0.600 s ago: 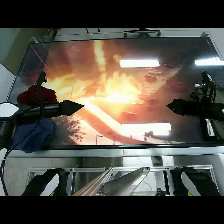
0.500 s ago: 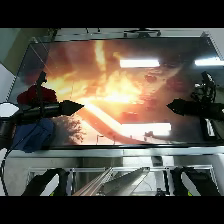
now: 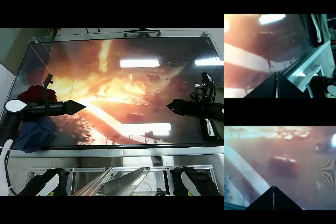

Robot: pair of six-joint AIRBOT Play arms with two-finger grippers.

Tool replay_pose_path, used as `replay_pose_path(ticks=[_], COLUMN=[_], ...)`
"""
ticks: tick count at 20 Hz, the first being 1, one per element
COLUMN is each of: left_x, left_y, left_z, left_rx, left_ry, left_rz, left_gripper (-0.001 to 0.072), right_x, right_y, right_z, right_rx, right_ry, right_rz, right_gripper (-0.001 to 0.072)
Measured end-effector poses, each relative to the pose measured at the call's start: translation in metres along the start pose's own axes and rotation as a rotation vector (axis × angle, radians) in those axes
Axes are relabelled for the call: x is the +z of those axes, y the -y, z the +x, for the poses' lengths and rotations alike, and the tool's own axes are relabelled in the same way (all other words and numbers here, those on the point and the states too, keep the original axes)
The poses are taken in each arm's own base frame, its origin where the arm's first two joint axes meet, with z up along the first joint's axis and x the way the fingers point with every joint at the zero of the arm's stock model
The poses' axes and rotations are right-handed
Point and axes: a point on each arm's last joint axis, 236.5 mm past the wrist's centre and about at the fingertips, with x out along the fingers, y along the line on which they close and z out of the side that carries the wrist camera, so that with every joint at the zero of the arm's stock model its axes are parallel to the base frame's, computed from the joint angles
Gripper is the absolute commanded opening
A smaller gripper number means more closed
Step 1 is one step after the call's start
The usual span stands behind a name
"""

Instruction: Fold the shirts.

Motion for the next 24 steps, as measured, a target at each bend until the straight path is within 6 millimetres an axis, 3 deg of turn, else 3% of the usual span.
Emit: replay_pose_path(ticks=[5, 12, 15, 19, 24], left_x=[-0.010, -0.041, -0.026, 0.002, 0.017], left_y=[-0.038, -0.099, -0.104, -0.092, -0.123], left_z=[0.025, 0.068, 0.078, 0.055, 0.005], left_rx=[-0.003, -0.016, -0.110, -0.183, 0.083], left_ry=[-0.081, -0.218, -0.184, -0.105, 0.023], left_rz=[-0.124, -0.364, -0.409, -0.332, -0.208], left_gripper=[0.0017, 0.0018, 0.0018, 0.0018, 0.0017], right_x=[0.000, 0.000, 0.000, 0.003, 0.004], right_y=[0.000, 0.000, 0.000, 0.000, -0.004], right_z=[0.000, 0.000, 0.000, 0.001, 0.005], right_rx=[0.000, 0.000, 0.000, 0.004, 0.029], right_ry=[0.000, -0.001, -0.001, 0.010, 0.007], right_rz=[0.000, 0.000, 0.001, 0.006, 0.028], right_gripper=[0.0021, 0.0020, 0.0021, 0.0020, 0.0021])
